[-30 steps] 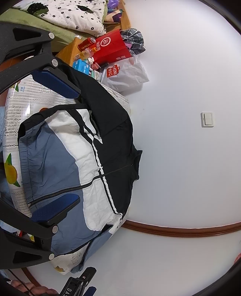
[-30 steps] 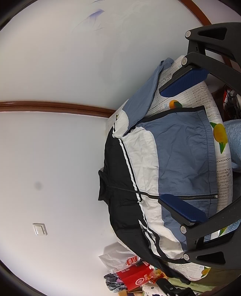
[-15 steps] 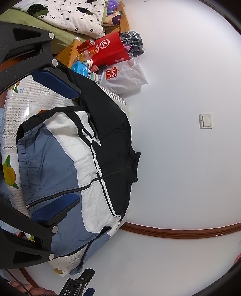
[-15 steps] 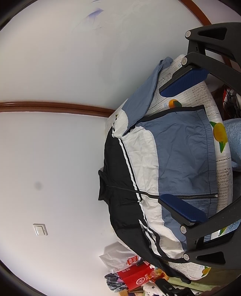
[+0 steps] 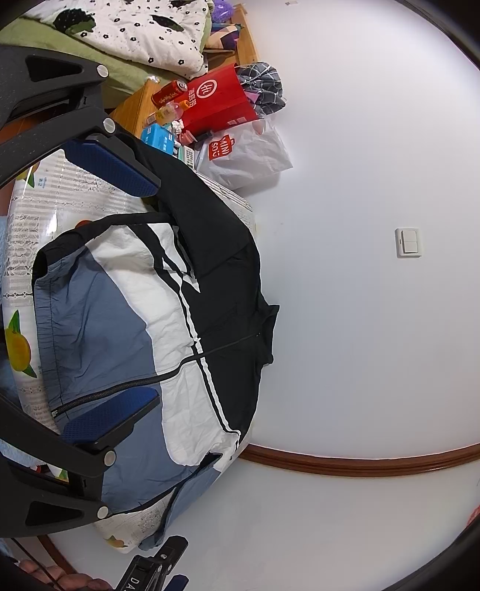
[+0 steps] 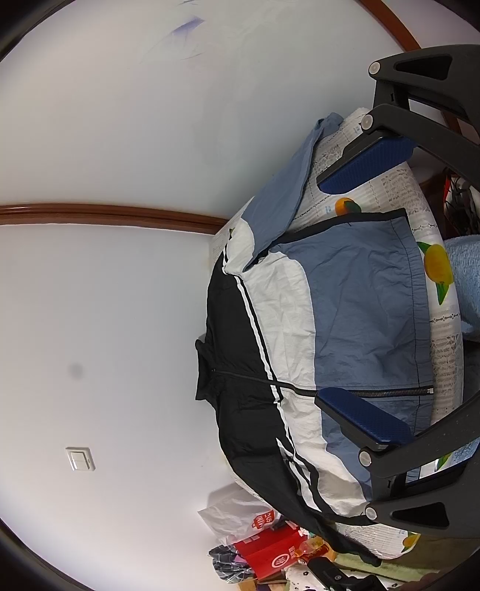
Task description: Fold large clothes
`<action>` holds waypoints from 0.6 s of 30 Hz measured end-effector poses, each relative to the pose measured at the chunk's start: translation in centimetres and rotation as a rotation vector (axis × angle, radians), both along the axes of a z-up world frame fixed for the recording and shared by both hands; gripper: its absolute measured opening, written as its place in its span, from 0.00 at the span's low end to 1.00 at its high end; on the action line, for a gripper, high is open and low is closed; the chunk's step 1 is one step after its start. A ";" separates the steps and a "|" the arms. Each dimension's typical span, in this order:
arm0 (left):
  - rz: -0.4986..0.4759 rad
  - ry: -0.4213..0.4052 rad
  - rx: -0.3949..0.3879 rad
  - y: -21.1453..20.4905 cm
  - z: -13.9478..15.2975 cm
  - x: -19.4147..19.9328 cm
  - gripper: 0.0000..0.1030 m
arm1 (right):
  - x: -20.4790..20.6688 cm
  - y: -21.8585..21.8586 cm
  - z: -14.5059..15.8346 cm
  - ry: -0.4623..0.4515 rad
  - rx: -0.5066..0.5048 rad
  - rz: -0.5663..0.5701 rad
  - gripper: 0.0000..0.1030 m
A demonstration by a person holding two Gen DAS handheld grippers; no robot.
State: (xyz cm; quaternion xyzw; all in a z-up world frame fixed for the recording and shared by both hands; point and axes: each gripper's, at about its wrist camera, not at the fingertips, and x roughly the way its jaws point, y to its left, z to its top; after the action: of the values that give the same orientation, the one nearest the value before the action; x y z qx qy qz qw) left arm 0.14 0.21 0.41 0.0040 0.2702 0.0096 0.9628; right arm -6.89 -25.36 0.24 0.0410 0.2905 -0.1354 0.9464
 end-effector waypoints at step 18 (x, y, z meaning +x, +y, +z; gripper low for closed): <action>0.006 0.000 0.002 0.2 0.3 0.0 1.00 | 0.0 -0.1 -0.1 0.001 -0.005 0.005 1.00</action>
State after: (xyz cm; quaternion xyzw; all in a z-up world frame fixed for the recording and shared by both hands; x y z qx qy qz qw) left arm 0.18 0.46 0.74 0.0042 0.2700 0.0128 0.9628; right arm -6.92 -25.42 0.12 0.0378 0.2907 -0.1340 0.9466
